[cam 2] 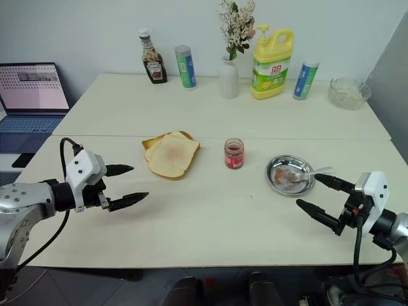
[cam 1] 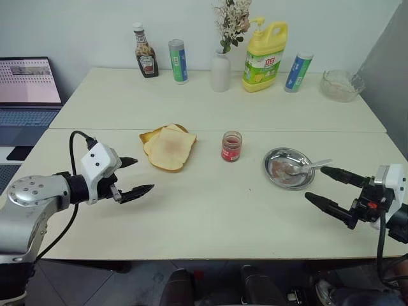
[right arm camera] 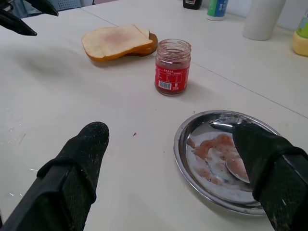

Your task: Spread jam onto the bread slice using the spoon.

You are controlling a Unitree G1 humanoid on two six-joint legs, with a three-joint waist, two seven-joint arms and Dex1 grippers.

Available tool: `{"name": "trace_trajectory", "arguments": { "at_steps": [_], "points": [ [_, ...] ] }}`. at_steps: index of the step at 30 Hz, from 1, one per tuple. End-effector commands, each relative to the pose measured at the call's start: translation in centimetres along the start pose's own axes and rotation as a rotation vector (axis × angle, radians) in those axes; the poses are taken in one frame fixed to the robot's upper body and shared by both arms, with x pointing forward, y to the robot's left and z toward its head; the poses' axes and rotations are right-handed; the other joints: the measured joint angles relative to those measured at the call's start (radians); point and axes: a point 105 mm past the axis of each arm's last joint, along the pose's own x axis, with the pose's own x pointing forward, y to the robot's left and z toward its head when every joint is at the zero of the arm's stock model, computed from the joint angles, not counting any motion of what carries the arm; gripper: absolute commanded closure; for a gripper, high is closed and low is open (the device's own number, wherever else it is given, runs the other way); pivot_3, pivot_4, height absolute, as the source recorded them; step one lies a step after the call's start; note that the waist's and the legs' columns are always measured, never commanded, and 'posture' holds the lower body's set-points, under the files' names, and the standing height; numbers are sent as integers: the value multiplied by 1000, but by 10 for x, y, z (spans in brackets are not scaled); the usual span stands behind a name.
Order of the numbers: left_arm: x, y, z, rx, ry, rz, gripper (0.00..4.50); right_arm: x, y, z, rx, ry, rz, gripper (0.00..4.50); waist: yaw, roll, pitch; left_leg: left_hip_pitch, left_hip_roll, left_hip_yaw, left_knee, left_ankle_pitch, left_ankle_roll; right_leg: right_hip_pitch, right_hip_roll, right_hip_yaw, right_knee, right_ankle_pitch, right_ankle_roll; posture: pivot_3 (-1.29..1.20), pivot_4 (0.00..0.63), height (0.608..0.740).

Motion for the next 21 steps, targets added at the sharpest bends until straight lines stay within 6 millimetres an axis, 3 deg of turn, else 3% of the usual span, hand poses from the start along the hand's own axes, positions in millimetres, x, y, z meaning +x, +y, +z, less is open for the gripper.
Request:
{"name": "trace_trajectory", "arguments": {
  "at_steps": [1, 14, 21],
  "points": [
    [0, 2, 6, 31, -15, -1, 0, 0, -2, 9, -46, -26, -17, 41, 0, 0, 0, 0, 0, 0, 0, 0, 0, 0, 0, 0, 0, 0, 0, 0, 150, 740],
    [5, 8, -7, 78, -12, 78, 0, 4, -4, 6, -73, -11, -42, 41, 0, 0, 0, 0, 0, 0, 0, 0, 0, 0, 0, 0, 0, 0, 0, 0, 150, 740],
    [-4, 32, -17, 131, 7, 246, 0, 14, -2, 7, -61, -26, -16, 41, 0, 0, 0, 0, 0, 0, 0, 0, 0, 0, 0, 0, 0, 0, 0, 0, 150, 740]
  ]
}}
